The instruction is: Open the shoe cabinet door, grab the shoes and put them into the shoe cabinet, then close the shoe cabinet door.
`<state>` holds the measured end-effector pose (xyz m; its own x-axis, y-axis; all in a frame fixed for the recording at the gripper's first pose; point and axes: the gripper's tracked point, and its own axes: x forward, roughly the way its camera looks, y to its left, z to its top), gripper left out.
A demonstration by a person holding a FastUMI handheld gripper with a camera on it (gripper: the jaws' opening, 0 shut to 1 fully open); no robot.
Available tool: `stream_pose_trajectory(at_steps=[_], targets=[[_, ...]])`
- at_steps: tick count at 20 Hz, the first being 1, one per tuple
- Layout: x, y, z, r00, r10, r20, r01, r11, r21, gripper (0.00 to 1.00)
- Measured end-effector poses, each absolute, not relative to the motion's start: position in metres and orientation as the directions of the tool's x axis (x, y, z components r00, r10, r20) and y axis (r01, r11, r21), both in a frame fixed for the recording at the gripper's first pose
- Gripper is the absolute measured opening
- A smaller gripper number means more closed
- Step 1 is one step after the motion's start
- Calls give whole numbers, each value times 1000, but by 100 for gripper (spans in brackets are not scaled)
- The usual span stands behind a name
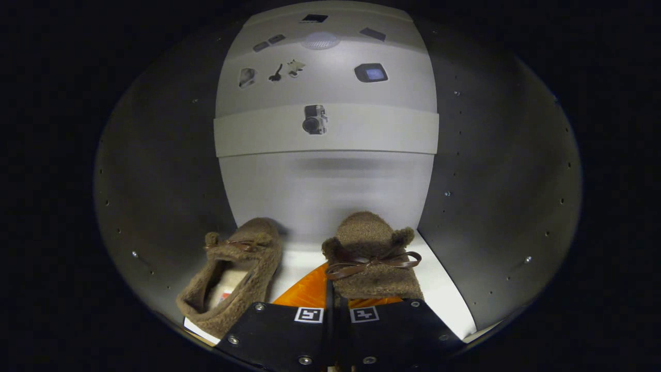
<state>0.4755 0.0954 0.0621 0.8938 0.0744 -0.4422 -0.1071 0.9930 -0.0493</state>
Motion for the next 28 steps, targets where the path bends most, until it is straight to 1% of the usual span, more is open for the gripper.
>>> stream_pose_trajectory(at_steps=[5,8,10,12,14,15,16,18,21,26,28], targets=[[499,103,52,883,88,-462,-113,993,-26,5],[506,117,47,870,116,-479,-139,990,-13,4],[508,126,40,859,130,-495,-166,986,-29,5],[510,127,37,856,123,-502,-166,985,-41,8],[508,124,38,849,117,-515,-145,989,-15,14],[505,119,39,847,107,-521,-130,991,-8,21],[502,116,42,846,96,-525,-116,993,-6,31],[494,117,49,847,95,-523,-110,994,3,44],[476,119,59,856,88,-510,-102,995,-1,54],[433,116,82,891,58,-451,-82,996,-35,63],[413,113,90,902,52,-428,-72,997,-30,69]])
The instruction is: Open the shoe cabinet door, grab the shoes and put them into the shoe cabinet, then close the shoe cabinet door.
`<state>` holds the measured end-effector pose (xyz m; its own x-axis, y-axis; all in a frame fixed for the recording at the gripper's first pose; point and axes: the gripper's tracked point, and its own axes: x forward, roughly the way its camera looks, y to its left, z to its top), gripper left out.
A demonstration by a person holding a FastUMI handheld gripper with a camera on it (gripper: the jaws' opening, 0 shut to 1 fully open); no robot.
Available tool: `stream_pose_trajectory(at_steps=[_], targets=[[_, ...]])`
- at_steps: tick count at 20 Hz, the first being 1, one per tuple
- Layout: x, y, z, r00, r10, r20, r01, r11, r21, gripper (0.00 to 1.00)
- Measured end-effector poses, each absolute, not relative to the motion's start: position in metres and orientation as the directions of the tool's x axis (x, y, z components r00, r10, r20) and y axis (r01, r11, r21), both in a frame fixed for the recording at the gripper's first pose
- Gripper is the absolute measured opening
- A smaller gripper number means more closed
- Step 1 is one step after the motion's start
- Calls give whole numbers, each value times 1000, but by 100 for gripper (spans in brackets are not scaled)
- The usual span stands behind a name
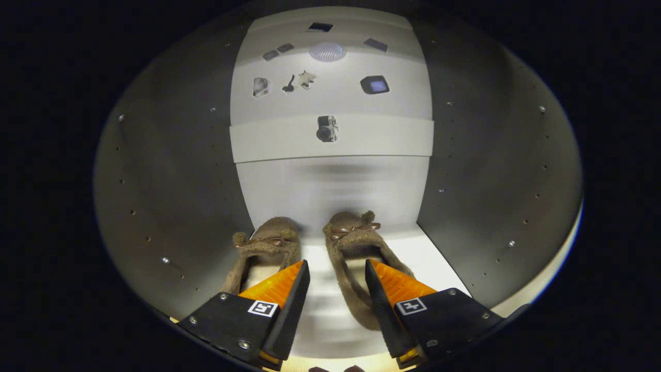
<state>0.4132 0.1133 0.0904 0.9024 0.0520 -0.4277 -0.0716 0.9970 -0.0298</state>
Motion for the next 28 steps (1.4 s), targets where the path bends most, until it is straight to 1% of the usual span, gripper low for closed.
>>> stream_pose_trajectory(at_steps=[3,6,11,16,19,25,28], targets=[[384,109,105,915,58,-398,-74,997,-26,77],[356,98,120,929,48,-367,-65,997,-34,81],[286,95,145,949,107,-297,-93,994,58,87],[208,87,159,951,170,-258,-139,981,135,90],[165,85,172,955,206,-215,-168,969,182,91],[72,72,191,950,276,-146,-249,952,179,94],[40,55,198,954,273,-126,-250,953,170,93]])
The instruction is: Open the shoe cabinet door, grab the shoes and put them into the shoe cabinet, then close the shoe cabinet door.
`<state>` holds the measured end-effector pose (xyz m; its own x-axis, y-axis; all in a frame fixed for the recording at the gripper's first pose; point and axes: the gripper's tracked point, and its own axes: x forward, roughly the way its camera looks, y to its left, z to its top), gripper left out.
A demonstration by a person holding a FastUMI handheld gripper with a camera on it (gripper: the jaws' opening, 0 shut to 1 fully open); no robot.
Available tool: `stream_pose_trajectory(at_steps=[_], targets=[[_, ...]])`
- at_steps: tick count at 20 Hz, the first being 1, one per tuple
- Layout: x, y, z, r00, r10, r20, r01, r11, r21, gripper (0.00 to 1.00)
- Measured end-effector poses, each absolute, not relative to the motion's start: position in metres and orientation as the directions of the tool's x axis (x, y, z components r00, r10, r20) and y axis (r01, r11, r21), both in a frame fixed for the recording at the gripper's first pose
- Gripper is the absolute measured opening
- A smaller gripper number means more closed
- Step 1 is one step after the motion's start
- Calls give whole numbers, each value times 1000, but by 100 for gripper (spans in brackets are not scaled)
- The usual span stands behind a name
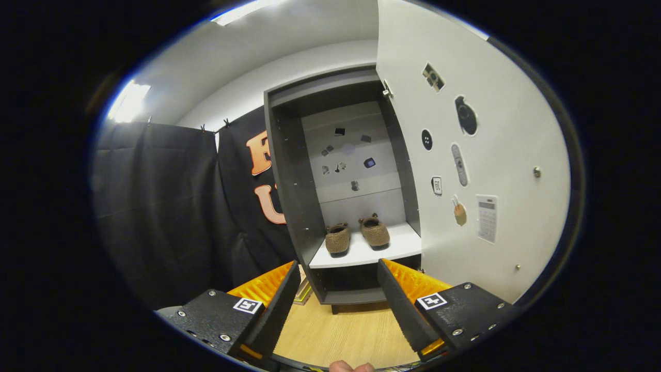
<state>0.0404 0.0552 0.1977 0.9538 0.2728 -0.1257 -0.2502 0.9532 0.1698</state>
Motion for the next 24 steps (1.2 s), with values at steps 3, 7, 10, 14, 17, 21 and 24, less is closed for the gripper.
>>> stream_pose_trajectory(at_steps=[3,7,10,14,17,21,24], targets=[[17,35,204,959,260,-111,-240,956,168,93],[-8,-4,205,966,236,-106,-215,960,181,93],[-18,-43,208,977,187,-98,-165,966,198,93],[-27,-88,212,984,156,-84,-135,967,216,93],[-28,-116,215,988,136,-75,-117,969,216,93],[-16,-151,216,991,106,-86,-90,982,167,93],[-6,-163,222,992,103,-69,-92,985,146,93]])
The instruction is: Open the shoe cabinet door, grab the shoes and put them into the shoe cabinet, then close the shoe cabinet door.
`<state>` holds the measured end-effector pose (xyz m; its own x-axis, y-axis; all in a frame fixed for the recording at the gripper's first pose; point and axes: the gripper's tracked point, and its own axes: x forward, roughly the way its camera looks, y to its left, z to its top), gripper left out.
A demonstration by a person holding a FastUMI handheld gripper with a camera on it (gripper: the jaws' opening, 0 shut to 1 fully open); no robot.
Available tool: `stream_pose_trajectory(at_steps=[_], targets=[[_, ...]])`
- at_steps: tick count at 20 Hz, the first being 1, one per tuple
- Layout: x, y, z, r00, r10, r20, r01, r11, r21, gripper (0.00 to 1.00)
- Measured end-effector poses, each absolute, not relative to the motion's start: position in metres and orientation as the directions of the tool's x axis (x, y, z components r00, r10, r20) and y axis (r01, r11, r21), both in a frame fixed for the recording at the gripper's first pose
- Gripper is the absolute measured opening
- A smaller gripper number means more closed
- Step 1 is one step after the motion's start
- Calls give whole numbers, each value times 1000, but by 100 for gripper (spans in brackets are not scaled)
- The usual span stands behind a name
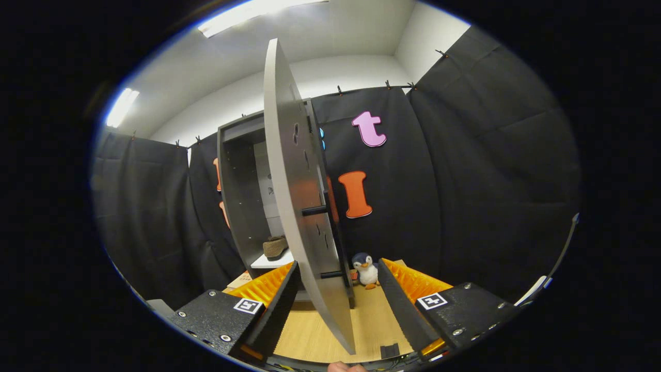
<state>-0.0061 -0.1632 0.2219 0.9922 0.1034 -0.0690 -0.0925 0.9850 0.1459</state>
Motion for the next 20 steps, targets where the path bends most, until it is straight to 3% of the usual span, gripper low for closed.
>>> stream_pose_trajectory(at_steps=[13,20], targets=[[27,-168,231,988,118,-97,-108,989,97,91],[25,-106,228,981,158,-112,-149,985,83,91]])
